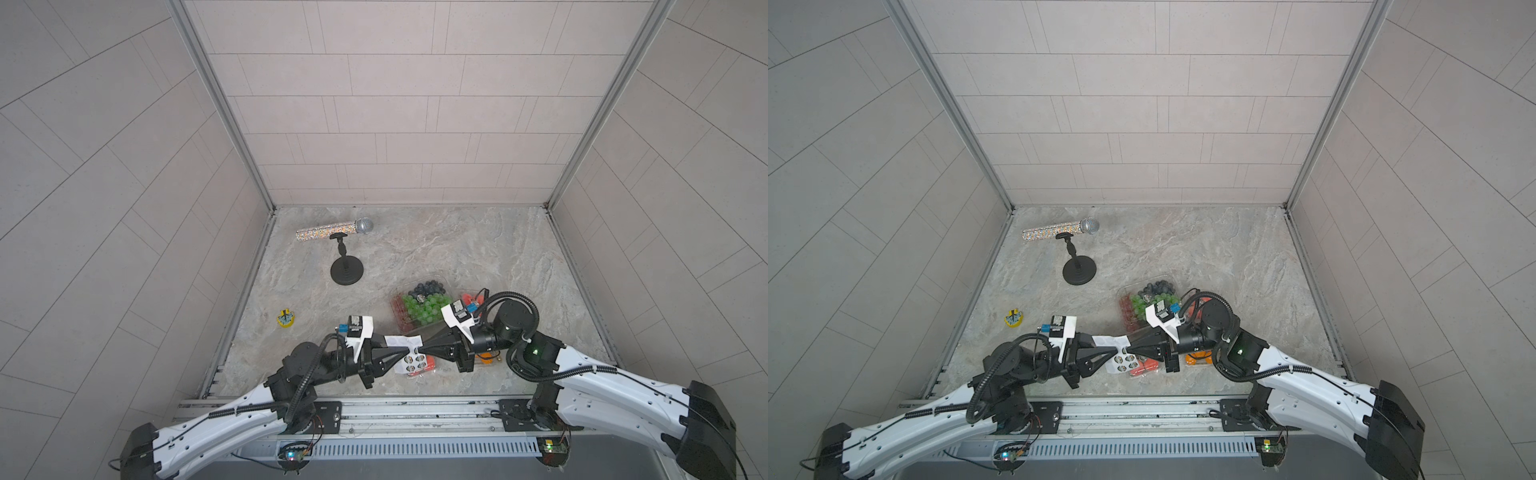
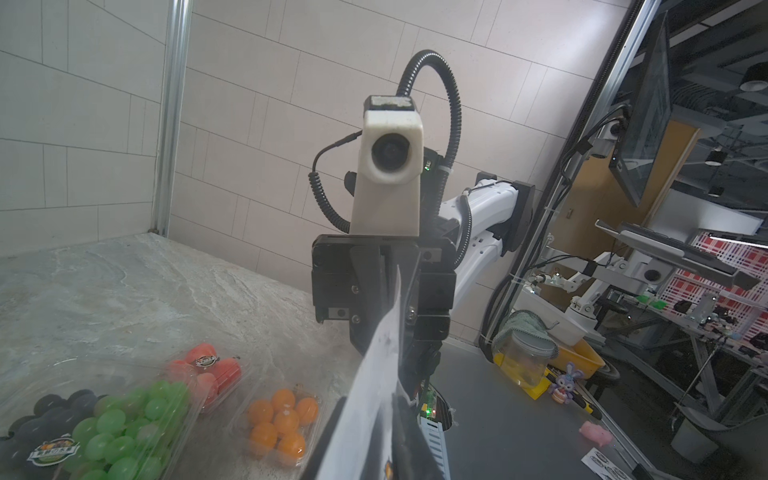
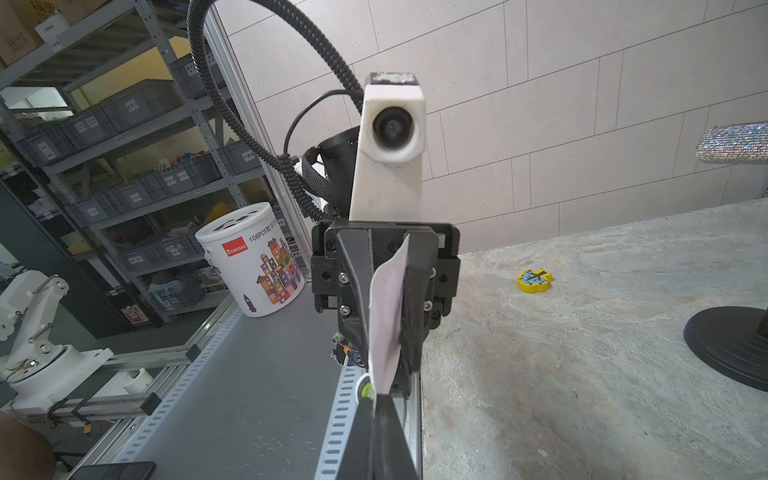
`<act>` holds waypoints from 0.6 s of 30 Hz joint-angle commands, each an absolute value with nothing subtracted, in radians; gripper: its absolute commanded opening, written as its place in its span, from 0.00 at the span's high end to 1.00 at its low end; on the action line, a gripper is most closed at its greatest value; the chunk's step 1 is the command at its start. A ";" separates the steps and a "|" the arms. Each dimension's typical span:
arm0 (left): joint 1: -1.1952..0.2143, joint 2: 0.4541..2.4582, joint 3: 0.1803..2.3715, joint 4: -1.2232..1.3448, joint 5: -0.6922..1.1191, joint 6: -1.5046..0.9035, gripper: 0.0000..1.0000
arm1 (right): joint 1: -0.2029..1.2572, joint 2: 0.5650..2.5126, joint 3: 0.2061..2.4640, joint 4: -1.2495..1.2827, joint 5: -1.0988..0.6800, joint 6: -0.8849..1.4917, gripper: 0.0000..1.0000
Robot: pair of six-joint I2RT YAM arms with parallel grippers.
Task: Label fruit boxes
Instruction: Adjust the label sticker.
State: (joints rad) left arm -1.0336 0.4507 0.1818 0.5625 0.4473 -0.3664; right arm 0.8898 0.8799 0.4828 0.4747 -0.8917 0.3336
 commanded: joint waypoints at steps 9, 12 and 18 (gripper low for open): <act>-1.033 0.475 0.181 0.604 0.487 -0.362 0.90 | 0.891 0.884 0.479 0.498 -0.892 0.321 1.00; -1.031 0.480 0.183 0.600 0.495 -0.358 1.00 | 0.892 0.884 0.475 0.490 -0.887 0.315 1.00; -1.033 0.447 0.188 0.540 0.437 -0.362 1.00 | 0.891 0.843 0.489 0.377 -0.728 0.283 0.69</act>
